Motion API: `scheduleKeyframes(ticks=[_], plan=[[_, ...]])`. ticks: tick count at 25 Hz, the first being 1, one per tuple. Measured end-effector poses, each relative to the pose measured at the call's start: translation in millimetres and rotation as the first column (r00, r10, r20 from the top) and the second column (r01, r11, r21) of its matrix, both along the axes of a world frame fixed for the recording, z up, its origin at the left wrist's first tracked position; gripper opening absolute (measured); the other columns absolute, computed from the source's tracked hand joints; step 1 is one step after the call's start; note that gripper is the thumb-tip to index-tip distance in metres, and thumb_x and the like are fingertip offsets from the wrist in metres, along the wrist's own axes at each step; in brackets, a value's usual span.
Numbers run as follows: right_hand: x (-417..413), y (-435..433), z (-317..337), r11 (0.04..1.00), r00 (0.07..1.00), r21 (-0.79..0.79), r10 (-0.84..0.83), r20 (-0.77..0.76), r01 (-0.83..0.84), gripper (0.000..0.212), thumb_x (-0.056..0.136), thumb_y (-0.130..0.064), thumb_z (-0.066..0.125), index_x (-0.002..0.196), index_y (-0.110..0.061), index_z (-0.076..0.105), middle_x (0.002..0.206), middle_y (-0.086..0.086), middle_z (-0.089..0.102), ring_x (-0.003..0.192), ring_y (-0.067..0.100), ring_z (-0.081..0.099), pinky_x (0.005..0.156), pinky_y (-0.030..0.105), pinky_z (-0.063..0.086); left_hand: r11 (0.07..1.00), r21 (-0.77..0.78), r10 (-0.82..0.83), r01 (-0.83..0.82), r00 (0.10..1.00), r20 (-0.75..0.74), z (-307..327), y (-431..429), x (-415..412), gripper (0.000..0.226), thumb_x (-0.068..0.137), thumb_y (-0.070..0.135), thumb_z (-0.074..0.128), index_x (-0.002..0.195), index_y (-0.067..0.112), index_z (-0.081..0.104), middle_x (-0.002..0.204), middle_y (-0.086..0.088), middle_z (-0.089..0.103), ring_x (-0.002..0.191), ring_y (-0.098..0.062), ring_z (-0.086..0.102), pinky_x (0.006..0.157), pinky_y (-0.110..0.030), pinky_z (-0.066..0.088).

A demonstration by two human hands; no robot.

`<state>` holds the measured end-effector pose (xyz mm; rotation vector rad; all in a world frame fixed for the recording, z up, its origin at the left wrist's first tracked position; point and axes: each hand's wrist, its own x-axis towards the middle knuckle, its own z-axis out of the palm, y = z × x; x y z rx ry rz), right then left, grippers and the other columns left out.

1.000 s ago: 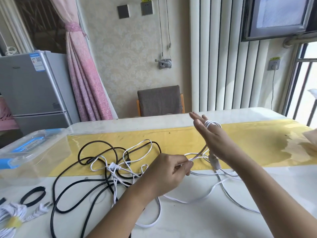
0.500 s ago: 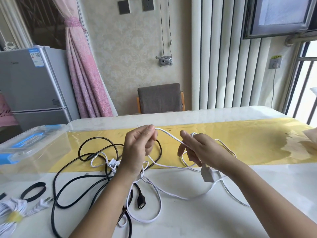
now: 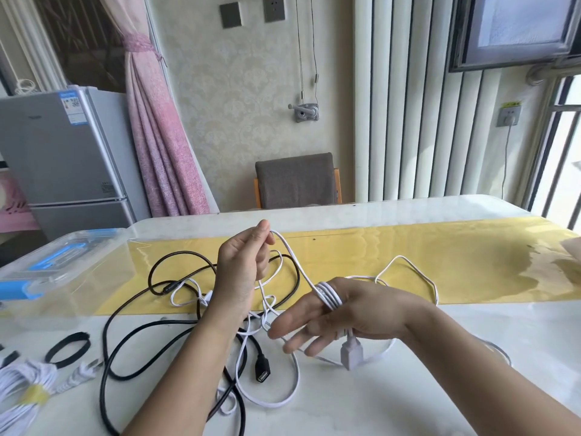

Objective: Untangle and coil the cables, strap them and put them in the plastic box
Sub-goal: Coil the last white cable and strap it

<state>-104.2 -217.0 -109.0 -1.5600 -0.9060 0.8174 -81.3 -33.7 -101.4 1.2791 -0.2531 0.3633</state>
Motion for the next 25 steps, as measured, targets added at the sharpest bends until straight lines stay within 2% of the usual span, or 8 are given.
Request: scheduleKeyframes(ticks=[3,7,8,11,13,16,19,25], plan=[[-3,-2,6,0.995,0.997,0.074,0.071,-0.032,-0.068,0.042,0.1,-0.019,0.043,0.113,0.019,0.055,0.075,-0.002,0.072,0.035,-0.001,0.043,0.044,0.009,0.036,0.98,0.18,0.083,-0.08,0.996,-0.01,-9,1,6,0.036,0.09,0.034,0.056,0.06,0.014,0.054,0.044,0.009,0.023,0.037,-0.006,0.018,0.037,-0.016,0.017],[-1,-10,12,0.935,0.95,0.327,0.214,-0.225,-0.134,0.065,0.093,-0.042,0.054,0.111,0.02,0.057,0.043,0.008,0.055,0.028,-0.005,0.035,0.04,0.006,0.036,0.826,0.558,0.077,-0.083,0.996,0.033,-23,-1,10,0.048,0.079,0.057,0.057,0.057,0.015,0.057,0.046,0.005,0.032,0.045,-0.01,0.028,0.047,-0.023,0.026],[-1,-13,14,0.92,0.962,0.385,0.17,-0.215,-0.077,0.061,0.09,-0.038,0.059,0.114,0.018,0.056,0.048,0.011,0.059,0.028,-0.005,0.037,0.041,0.005,0.034,0.779,0.626,0.041,-0.041,0.999,0.014,-26,-4,9,0.051,0.079,0.06,0.057,0.057,0.014,0.058,0.046,0.003,0.036,0.047,-0.01,0.032,0.049,-0.024,0.028],[0,-19,22,0.802,0.973,0.566,-0.074,-0.218,0.188,0.04,0.082,-0.012,0.06,0.122,-0.014,0.063,0.11,0.004,0.071,0.04,-0.002,0.052,0.044,0.007,0.035,0.624,0.778,-0.03,0.07,0.997,-0.066,-31,-20,1,0.055,0.084,0.062,0.051,0.049,0.02,0.051,0.042,0.007,0.032,0.044,-0.012,0.032,0.047,-0.021,0.025],[4,-20,26,0.705,0.923,0.599,-0.251,-0.291,0.38,0.049,0.079,0.003,0.052,0.123,-0.014,0.062,0.125,0.003,0.064,0.079,0.007,0.07,0.061,0.011,0.052,0.579,0.805,-0.072,0.129,0.992,-0.107,-31,-30,-5,0.054,0.086,0.06,0.046,0.047,0.022,0.05,0.04,0.008,0.031,0.042,-0.01,0.031,0.047,-0.02,0.025],[10,-22,23,0.727,0.794,0.472,-0.602,0.089,0.498,0.069,0.077,0.026,0.042,0.126,-0.021,0.058,0.131,-0.008,0.059,0.123,0.005,0.052,0.101,0.018,0.043,0.547,0.82,-0.128,0.167,0.985,-0.115,-31,-35,-12,0.053,0.094,0.052,0.042,0.05,0.023,0.052,0.043,0.007,0.032,0.042,-0.011,0.03,0.047,-0.023,0.026],[11,-26,24,0.743,0.511,0.251,-0.626,0.589,0.621,0.081,0.076,0.024,0.036,0.13,-0.036,0.05,0.139,-0.022,0.042,0.133,-0.01,0.03,0.102,0.001,0.023,0.492,0.855,-0.147,0.164,0.984,-0.104,-30,-35,-16,0.053,0.098,0.047,0.039,0.053,0.023,0.053,0.047,0.005,0.032,0.046,-0.012,0.03,0.05,-0.026,0.026],[15,-32,21,0.665,0.353,0.238,-0.625,0.696,0.708,0.043,0.1,-0.024,0.04,0.144,-0.024,0.037,0.144,-0.016,0.038,0.138,-0.005,0.023,0.103,0.008,0.02,0.5,0.86,-0.19,0.102,0.982,-0.006,-24,-36,-23,0.052,0.099,0.041,0.043,0.053,0.018,0.053,0.038,0.006,0.029,0.041,-0.007,0.029,0.047,-0.019,0.024]])
